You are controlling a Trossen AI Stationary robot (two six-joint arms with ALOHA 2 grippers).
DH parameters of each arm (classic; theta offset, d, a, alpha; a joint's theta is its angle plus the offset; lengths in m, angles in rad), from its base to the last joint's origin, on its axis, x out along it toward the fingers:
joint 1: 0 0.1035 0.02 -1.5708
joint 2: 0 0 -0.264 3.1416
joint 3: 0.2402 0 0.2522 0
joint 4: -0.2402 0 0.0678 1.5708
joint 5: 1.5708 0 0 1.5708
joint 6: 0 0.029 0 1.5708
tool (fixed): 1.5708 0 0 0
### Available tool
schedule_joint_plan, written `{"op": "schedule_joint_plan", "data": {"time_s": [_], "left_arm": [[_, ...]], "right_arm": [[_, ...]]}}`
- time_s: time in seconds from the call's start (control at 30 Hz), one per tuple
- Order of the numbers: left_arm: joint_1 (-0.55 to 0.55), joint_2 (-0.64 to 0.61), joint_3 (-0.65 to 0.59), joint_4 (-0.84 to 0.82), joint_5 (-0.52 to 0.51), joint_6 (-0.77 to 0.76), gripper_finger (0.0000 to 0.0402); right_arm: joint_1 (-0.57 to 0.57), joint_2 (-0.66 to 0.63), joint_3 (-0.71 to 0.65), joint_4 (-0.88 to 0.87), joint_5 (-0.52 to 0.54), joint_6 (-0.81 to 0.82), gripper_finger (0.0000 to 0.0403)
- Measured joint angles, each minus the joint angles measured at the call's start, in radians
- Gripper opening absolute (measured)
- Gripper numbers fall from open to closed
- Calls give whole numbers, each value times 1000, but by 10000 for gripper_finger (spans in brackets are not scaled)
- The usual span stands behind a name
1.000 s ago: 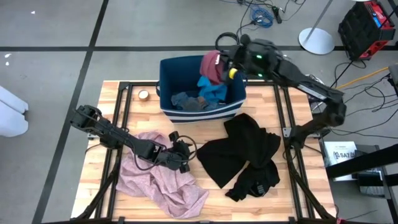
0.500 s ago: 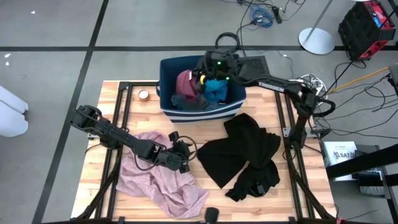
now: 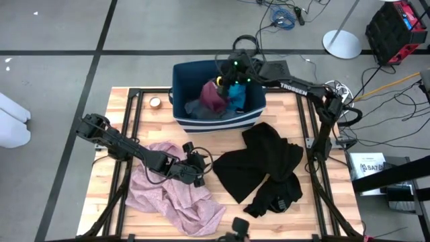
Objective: Sort clothes
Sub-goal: Put the maroon boxer shorts into the blue laundry bin, then put the pink polo shirt into the blue laundry bin
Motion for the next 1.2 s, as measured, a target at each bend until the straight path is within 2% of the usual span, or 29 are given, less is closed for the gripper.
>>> {"op": "schedule_joint_plan", "data": {"time_s": [0.2,0.27,0.37,0.47,0.6,0.73,0.83,0.93,1.07,1.2], "left_arm": [[0,0,0,1,0,0,151],[0,0,0,2,0,0,151],[0,0,0,2,6,1,151],[-1,0,0,3,9,1,151],[-1,0,0,3,31,1,151],[-1,0,0,5,34,1,151],[-1,0,0,13,35,1,151],[-1,0,0,23,36,3,151],[-1,0,0,29,44,3,151],[-1,0,0,30,81,0,151]], "right_arm": [[-12,1,162,-359,7,-45,179],[-11,-1,227,-484,54,-56,187],[-12,0,321,-678,137,-70,191],[-9,-17,383,-828,145,-46,189],[36,-73,389,-983,157,-2,182],[131,-144,382,-1081,171,79,179],[246,-233,304,-1050,210,136,178],[367,-340,157,-981,254,217,178],[524,-507,-156,-774,340,342,178],[649,-644,-515,-422,331,430,178]]}}
